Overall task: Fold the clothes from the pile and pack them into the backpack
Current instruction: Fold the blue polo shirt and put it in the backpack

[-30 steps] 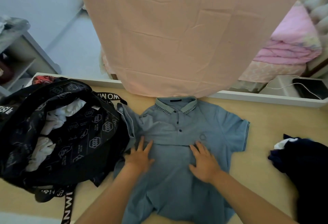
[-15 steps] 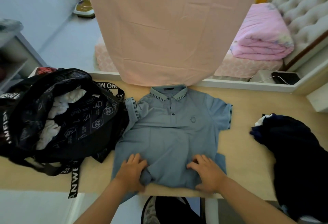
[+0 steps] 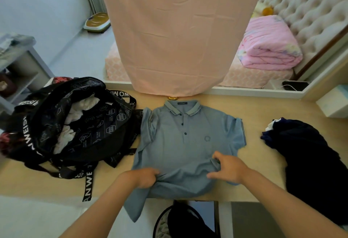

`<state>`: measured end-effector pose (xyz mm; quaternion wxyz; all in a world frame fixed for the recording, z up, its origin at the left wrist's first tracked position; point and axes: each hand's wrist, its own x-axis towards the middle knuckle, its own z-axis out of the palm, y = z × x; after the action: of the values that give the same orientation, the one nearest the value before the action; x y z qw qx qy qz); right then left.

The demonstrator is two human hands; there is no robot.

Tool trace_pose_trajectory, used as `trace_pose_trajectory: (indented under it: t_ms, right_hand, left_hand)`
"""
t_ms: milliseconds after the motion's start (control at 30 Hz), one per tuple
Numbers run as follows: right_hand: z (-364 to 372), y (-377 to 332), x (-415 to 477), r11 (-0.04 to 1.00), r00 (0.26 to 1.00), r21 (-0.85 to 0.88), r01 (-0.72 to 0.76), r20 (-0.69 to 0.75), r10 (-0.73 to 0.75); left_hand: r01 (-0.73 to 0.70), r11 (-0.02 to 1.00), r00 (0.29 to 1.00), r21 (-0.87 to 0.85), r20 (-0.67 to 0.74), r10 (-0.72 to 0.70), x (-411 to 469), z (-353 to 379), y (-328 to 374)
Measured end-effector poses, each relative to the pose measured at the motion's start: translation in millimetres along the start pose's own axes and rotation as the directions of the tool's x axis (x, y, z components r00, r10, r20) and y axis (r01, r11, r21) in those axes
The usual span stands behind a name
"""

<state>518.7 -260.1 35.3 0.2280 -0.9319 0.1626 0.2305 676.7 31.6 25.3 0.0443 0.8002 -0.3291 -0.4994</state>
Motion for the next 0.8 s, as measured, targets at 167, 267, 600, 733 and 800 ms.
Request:
trace_pose_trajectory:
  t_ms: [167, 267, 600, 733, 800]
  right_hand:
    - [-35.4, -11.6, 24.2, 0.997, 0.997, -0.066, -0.037, -0.066, 0.033]
    - [-67.5, -7.7, 55.8, 0.985, 0.863, -0.108, -0.135, -0.501, 0.064]
    - [-29.5, 28.6, 85.3, 0.993, 0.978, -0.08, -0.081, -0.201, 0.064]
    - [-14.1, 31.9, 97.0, 0.932, 0.991, -0.351, 0.095, -0.052, -0.12]
    - [-11.8, 29.9, 105.7, 0.885, 0.985, -0.439, 0.154, -0.003, -0.173]
  left_hand:
    - [0.041, 0.994, 0.992, 0.103, -0.125, -0.028, 17.0, -54.4, 16.0]
    - [0.115, 0.975, 0.758, 0.189, -0.651, 0.036, 28.7, -101.0, 19.4]
    - [-0.048, 0.976, 0.873, 0.213, -0.466, 0.145, 106.2, -60.5, 25.9]
    - [0.009, 0.943, 0.84, 0.331, -0.514, 0.173, 120.7, -51.8, 26.7]
    - [0.009, 0.924, 0.825, 0.382, -0.525, 0.209, 129.5, -48.0, 29.2]
